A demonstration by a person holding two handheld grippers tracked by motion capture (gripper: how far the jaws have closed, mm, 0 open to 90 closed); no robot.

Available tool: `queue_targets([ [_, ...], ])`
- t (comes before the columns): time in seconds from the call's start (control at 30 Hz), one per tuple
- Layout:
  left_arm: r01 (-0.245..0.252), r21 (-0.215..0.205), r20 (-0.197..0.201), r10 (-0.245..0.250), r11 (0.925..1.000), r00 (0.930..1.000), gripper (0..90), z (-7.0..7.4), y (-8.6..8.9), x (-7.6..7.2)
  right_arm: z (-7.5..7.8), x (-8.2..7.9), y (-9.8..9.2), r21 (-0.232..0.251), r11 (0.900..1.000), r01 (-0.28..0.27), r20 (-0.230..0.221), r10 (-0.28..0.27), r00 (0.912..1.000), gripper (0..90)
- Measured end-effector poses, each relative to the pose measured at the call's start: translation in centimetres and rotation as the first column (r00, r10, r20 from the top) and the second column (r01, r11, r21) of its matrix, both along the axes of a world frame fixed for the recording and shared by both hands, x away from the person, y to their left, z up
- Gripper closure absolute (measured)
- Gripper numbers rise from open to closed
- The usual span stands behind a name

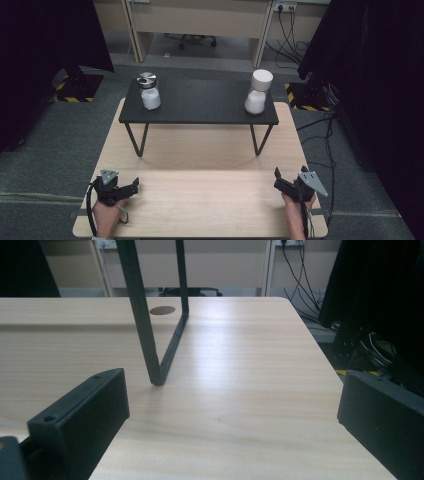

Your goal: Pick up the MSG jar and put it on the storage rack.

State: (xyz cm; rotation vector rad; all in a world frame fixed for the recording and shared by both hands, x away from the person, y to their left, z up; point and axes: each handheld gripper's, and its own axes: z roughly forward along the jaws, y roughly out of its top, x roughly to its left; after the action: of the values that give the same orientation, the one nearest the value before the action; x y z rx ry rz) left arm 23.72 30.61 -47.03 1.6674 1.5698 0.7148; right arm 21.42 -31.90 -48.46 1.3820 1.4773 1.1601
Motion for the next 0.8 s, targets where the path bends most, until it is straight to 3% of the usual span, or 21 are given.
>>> queue_targets([
  [0.17, 0.002, 0.005, -0.002, -0.002, 1.0000, 1.0000, 0.8, 0.0, -0.1, 0.0, -1.0, -0.9, -0.3, 0.034, 0.999, 0.033, 0.004, -0.033, 0.9995, 0.3],
  [0.7, 0.002, 0.017, -0.007, -0.002, 0.9998, 1.0000, 0.8, 0.1, -0.3, 0.1, -2.5, -2.8, -0.1, -0.003, 0.996, 0.084, 0.020, -0.084, 0.9963, 0.4],
  [0.8, 0.002, 0.019, -0.008, -0.002, 0.9998, 1.0000, 0.8, 0.1, -0.3, 0.2, -2.8, -3.0, -0.1, 0.015, 0.995, 0.096, 0.020, -0.096, 0.9952, 0.4],
])
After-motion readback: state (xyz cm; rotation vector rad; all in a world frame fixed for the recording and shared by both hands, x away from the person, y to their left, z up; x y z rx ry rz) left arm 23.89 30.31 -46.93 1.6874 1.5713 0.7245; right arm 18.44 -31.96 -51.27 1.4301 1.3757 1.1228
